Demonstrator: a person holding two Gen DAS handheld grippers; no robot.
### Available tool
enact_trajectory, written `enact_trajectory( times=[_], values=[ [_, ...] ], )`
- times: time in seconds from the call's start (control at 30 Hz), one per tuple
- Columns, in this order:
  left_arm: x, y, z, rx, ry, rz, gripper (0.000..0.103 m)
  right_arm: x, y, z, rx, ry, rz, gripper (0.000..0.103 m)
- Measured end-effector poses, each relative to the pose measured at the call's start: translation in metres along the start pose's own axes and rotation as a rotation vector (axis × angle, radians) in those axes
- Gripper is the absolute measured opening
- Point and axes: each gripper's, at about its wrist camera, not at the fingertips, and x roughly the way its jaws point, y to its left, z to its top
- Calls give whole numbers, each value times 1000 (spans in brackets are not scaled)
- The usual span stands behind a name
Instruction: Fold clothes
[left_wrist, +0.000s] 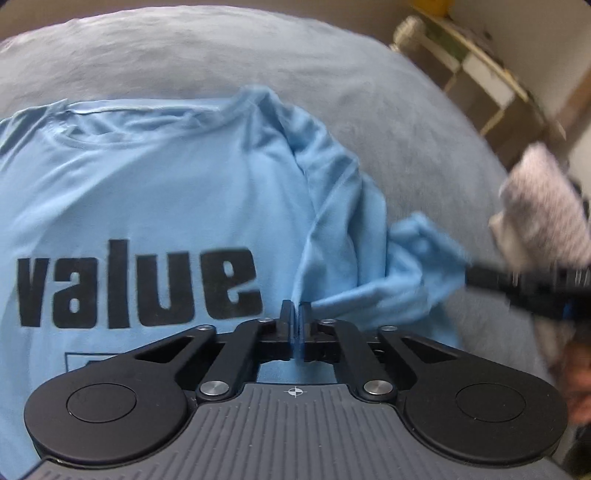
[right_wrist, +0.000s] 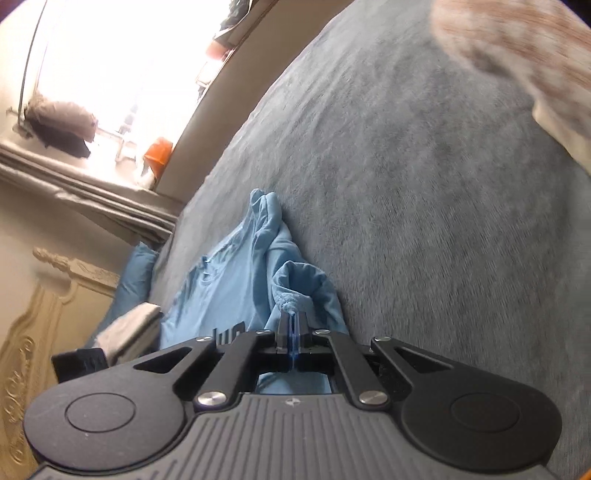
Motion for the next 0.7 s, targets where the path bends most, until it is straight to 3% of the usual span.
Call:
enact_trajectory(
  times=[0.27,0.43,0.53,0.7],
  values=[
    [2,-35,63,12,-121,-56,0,-20,-5,-22,113,-38,91,0],
    [3,-57,102,20,-197,-91,0,-23,-10,-34,168,-66,90,0],
    [4,-70,126,26,-241,-111,0,-26,-13,-26,191,-143,84,0],
    [65,-118,160,142,-239,-88,0,-27,-19,-13,234,-276,2,0]
  ],
)
